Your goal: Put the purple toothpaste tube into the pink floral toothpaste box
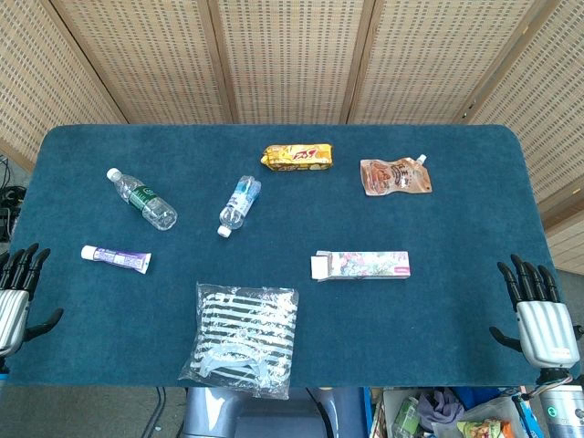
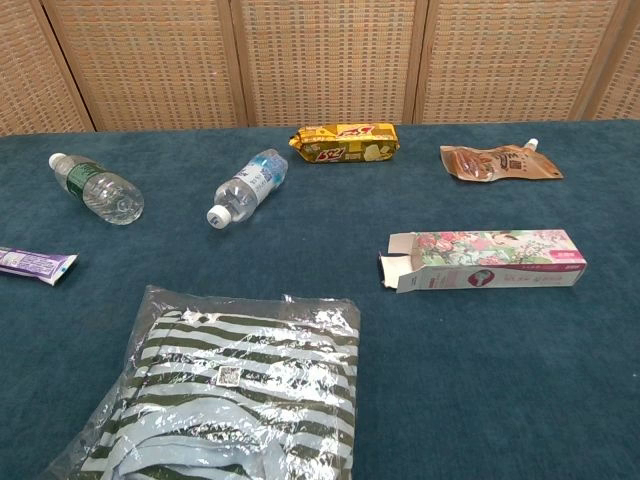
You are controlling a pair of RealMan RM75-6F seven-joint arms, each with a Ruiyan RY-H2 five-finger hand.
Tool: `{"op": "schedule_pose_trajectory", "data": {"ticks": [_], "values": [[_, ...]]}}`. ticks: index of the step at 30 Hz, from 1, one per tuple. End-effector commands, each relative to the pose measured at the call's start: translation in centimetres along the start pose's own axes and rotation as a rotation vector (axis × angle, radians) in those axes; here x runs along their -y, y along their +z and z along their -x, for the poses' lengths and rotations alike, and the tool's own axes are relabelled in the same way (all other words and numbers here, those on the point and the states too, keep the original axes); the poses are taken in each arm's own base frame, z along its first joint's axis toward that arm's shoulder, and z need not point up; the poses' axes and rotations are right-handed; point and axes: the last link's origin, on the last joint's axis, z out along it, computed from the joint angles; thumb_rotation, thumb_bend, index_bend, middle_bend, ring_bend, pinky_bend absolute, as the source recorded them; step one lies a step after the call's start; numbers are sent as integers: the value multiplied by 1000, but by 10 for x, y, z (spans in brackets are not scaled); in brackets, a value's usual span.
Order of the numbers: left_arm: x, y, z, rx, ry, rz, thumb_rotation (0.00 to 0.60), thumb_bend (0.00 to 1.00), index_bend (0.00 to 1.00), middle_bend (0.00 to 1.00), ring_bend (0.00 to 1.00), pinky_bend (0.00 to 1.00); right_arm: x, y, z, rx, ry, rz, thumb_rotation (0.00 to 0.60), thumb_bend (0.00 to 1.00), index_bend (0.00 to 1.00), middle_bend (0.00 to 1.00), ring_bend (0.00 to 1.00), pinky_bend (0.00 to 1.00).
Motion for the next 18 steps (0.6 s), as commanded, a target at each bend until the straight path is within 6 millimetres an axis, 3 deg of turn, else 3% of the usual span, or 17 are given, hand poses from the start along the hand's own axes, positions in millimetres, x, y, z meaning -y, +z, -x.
{"op": "schedule_pose_trajectory", "data": {"ticks": [1, 18], "values": [[0, 0, 0, 0, 0, -1, 600, 257, 0, 0, 0, 0, 0, 0, 0, 1, 0, 0, 600, 89, 0, 0, 0, 0], [-2, 1, 1, -1, 0, 9, 600, 257, 0, 0, 0, 0, 4, 0, 1, 2, -2, -10, 600, 88, 0, 0, 0, 0]]}}
